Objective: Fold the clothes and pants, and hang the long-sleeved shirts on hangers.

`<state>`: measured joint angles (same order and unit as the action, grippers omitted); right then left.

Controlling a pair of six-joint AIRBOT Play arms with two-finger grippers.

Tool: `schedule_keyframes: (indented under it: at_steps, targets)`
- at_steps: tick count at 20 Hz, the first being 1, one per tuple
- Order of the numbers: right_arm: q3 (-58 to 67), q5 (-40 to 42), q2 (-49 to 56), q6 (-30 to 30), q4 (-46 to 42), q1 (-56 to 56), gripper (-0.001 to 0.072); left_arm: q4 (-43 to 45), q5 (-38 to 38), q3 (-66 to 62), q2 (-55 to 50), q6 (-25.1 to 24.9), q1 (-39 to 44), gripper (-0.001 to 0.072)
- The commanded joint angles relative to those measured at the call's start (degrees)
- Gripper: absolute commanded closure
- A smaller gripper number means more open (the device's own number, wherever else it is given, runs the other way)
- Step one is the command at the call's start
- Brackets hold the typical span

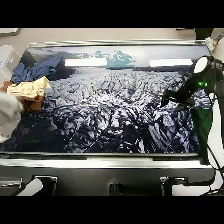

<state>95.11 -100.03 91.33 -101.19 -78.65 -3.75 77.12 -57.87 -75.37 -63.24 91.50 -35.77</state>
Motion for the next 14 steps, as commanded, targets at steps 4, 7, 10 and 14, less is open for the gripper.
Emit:
schedule_keyframes:
  at_steps: [4,7,10,14]
  targets:
    - [-0.02,2.89,0.04,0.07,0.0,0.07,0.0038,-13.38,20.37,-5.01,24.61,2.78,21.49,0.0689]
    - [-0.02,1.07,0.02,1.05,-0.5,0.07,0.0039,-13.49,25.57,-4.28,23.34,-0.98,41.35,0.0689]
    - [-0.02,-2.4,-0.02,3.65,-4.17,0.07,0.0038,-13.44,25.99,-1.2,15.3,-4.76,56.76,0.0688]
    - [-0.02,-5.05,-0.26,5.44,-9.4,-0.04,0.0038,-12.2,25.53,4.81,-3.69,-2.62,67.38,0.0688]
